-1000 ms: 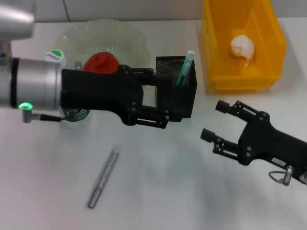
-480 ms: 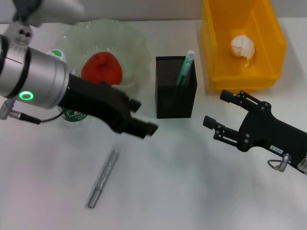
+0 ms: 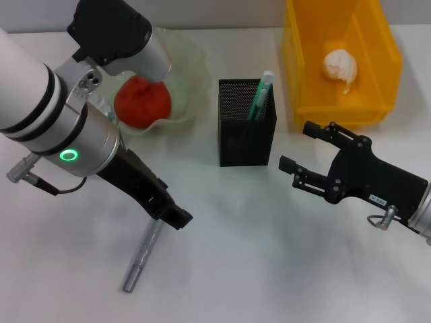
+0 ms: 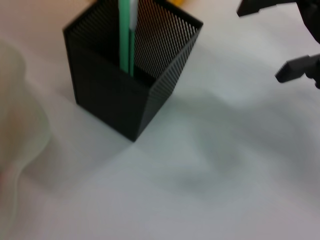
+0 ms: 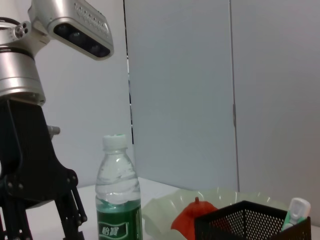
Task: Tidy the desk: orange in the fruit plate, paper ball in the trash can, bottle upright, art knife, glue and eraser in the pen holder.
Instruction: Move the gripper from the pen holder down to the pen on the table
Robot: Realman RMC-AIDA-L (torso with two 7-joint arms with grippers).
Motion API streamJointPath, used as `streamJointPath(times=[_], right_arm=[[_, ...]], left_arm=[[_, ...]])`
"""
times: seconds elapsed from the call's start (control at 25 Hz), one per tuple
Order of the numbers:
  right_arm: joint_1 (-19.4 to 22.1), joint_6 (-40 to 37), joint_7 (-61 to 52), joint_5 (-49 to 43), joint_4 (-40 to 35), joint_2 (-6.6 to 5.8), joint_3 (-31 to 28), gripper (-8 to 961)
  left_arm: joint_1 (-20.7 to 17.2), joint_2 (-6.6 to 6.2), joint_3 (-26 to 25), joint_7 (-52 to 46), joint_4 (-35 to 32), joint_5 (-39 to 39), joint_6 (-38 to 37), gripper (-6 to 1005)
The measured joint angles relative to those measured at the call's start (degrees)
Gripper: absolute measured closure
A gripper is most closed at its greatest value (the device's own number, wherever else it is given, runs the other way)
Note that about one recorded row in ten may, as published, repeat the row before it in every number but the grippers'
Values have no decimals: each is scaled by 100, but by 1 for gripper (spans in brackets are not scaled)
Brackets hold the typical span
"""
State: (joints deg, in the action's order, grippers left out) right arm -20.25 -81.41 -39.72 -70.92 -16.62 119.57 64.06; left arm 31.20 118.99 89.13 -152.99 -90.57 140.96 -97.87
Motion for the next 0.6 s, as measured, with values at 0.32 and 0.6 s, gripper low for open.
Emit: streamJointPath(times=[0.32, 0.6], right_arm=[[-72, 35, 0, 0, 19, 5, -6, 167], [-111, 109, 0, -1, 28, 5, -8, 168]], left_arm=[[114, 10, 8, -145, 730, 53, 192, 304], [404, 10, -6, -116, 1581, 147, 607, 319]])
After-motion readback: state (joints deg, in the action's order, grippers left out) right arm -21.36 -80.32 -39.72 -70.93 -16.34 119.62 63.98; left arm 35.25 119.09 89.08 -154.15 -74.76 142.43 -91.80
